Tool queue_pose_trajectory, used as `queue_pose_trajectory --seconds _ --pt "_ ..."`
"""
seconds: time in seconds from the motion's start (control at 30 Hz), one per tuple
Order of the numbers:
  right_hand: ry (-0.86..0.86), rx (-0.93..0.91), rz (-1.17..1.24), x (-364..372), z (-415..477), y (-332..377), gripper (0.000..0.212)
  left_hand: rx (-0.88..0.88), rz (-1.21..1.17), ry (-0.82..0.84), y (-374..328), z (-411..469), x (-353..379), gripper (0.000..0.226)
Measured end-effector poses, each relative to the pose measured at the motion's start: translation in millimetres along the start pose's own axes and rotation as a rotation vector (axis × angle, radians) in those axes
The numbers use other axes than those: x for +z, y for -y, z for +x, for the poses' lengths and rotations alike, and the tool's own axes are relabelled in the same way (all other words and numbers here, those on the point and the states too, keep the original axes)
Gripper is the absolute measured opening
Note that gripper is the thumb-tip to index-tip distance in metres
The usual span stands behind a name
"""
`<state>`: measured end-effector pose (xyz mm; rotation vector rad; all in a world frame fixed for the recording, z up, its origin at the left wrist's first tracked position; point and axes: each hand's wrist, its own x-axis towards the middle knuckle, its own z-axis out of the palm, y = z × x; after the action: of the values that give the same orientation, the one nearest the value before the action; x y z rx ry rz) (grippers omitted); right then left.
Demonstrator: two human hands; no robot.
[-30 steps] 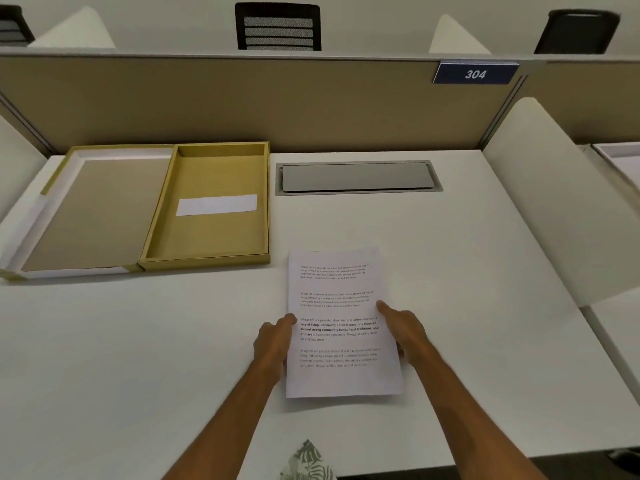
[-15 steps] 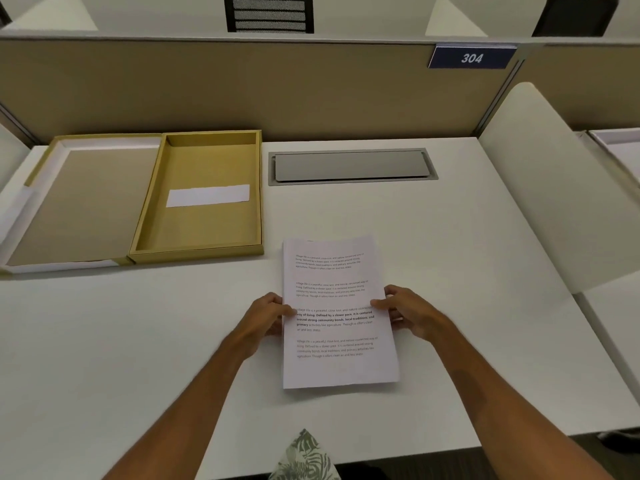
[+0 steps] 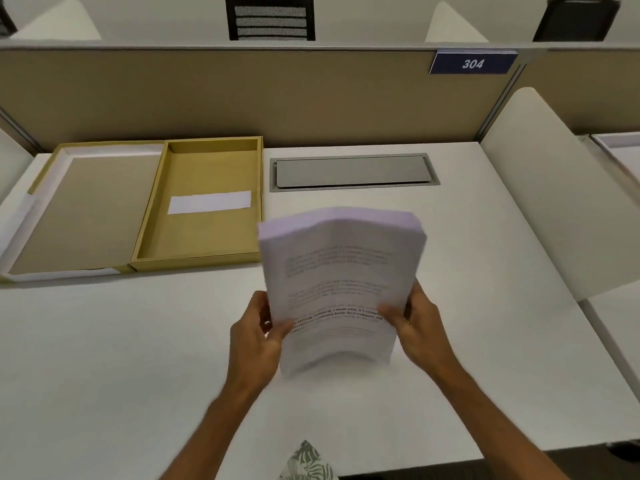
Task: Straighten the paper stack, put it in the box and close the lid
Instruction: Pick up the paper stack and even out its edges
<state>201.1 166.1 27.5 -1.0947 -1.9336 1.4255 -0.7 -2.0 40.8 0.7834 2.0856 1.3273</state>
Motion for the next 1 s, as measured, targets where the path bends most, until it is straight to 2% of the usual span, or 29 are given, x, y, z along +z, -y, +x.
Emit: queue_pose_trajectory --seconds 0.07,0.17,0.3,0.57,0.67,0.8,0.9,1.0 --pt "-0.060 -0.052 -0.009 4 -8 4 0.059 0.031 -0.036 -0.070 -2 -11 2 0.067" --pt "-0.085 -0.064 -0.052 11 -14 -3 0.071 0.038 -0.048 -0.107 5 -18 6 0.074" --pt "-0.088 -0.040 -0.077 17 -17 -13 0.065 0.019 -0.038 -0.086 12 -21 12 0.078" --pt "-0.134 -0.085 -0.060 18 -16 -6 0.048 0.067 -0.041 -0.152 15 -20 12 0.075" --pt "-0.123 -0.098 -0.081 20 -20 -8 0.047 0.061 -0.050 -0.126 18 -22 12 0.073" --pt "-0.112 -0.056 -0.076 23 -23 -16 0.032 0.032 -0.053 -0.084 20 -25 14 0.075" --pt "-0.125 -0.001 -0.010 22 -28 -2 0.047 0.039 -0.070 -0.086 8 -29 14 0.074" --pt "-0.184 -0.058 0.204 21 -39 25 0.057 0.145 -0.239 -0.153 -15 -35 10 0.063"
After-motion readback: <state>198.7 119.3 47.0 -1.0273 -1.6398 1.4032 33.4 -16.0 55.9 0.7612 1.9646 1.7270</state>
